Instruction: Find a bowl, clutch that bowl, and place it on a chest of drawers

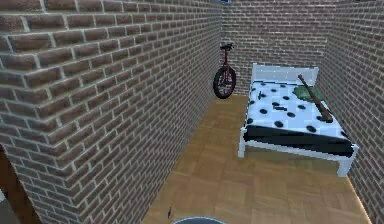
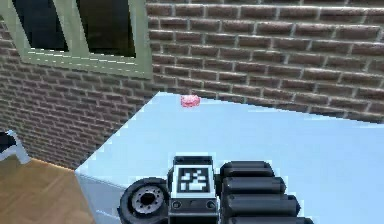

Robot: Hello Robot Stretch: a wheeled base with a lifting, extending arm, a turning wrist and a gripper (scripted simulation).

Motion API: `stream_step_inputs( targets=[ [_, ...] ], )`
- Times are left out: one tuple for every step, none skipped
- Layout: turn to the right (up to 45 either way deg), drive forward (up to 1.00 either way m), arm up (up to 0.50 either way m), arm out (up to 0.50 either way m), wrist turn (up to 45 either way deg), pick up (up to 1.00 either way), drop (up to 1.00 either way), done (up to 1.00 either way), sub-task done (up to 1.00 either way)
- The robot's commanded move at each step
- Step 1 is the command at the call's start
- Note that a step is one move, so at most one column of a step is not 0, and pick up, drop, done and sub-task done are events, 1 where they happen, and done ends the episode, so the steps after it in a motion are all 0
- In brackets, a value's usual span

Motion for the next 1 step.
stream_step_inputs(
  targets=[
    [24.0,0.0,0.0,0.0,0.0,0.0,0.0,0.0,0.0]
  ],
)
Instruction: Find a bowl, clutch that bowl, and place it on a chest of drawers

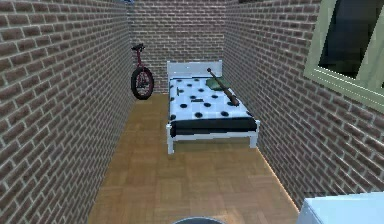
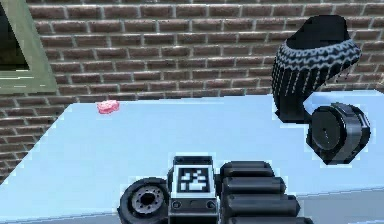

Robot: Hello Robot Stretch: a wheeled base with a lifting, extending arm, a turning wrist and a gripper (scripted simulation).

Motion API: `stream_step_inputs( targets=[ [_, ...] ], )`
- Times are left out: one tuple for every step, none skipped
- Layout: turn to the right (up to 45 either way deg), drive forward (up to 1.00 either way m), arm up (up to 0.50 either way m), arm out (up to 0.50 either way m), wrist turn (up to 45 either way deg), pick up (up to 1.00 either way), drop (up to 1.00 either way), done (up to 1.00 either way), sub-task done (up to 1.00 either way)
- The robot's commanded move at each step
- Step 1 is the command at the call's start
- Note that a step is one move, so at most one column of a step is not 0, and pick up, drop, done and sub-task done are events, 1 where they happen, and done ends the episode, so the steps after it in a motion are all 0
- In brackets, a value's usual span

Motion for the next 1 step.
stream_step_inputs(
  targets=[
    [0.0,0.0,0.0,0.48,0.0,0.0,0.0,0.0,0.0]
  ],
)
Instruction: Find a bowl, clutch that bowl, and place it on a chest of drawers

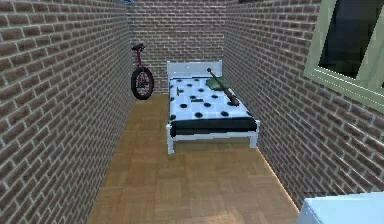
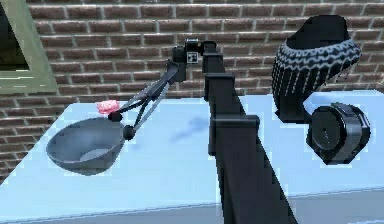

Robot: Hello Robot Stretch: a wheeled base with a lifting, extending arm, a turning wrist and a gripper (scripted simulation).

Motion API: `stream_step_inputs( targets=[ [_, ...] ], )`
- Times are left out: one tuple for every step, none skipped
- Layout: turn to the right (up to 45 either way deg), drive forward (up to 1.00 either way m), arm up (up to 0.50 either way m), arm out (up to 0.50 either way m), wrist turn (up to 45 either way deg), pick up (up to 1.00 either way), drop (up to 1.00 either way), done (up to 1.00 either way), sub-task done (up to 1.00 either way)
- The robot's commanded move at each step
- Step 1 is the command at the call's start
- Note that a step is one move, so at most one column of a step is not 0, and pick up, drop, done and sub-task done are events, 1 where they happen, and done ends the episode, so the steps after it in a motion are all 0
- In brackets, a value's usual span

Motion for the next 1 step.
stream_step_inputs(
  targets=[
    [0.0,0.0,0.0,0.0,45.0,0.0,0.0,0.0,0.0]
  ],
)
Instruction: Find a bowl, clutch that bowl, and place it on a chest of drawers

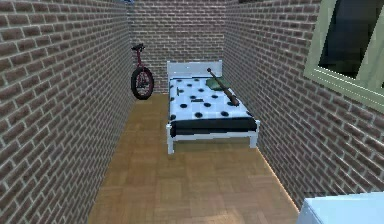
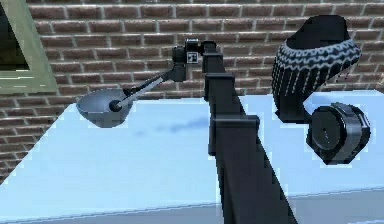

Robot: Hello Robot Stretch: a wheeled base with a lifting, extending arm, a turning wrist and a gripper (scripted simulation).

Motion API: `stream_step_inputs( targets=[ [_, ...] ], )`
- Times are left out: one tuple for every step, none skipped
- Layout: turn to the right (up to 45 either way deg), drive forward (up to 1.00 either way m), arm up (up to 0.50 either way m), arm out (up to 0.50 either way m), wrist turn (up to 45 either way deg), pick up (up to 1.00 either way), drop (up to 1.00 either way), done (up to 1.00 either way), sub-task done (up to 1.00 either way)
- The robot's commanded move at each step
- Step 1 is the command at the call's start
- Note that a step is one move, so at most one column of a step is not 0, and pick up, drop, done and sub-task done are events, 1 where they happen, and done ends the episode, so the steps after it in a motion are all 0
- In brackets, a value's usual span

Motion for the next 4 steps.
stream_step_inputs(
  targets=[
    [0.0,0.0,0.0,0.0,45.0,0.0,0.0,0.0,0.0],
    [0.0,0.0,0.0,0.0,45.0,0.0,0.0,0.0,0.0],
    [0.0,0.0,0.0,0.0,0.0,0.0,1.0,0.0,0.0],
    [0.0,0.0,0.0,-0.1,0.0,0.0,0.0,0.0,0.0]
  ],
)
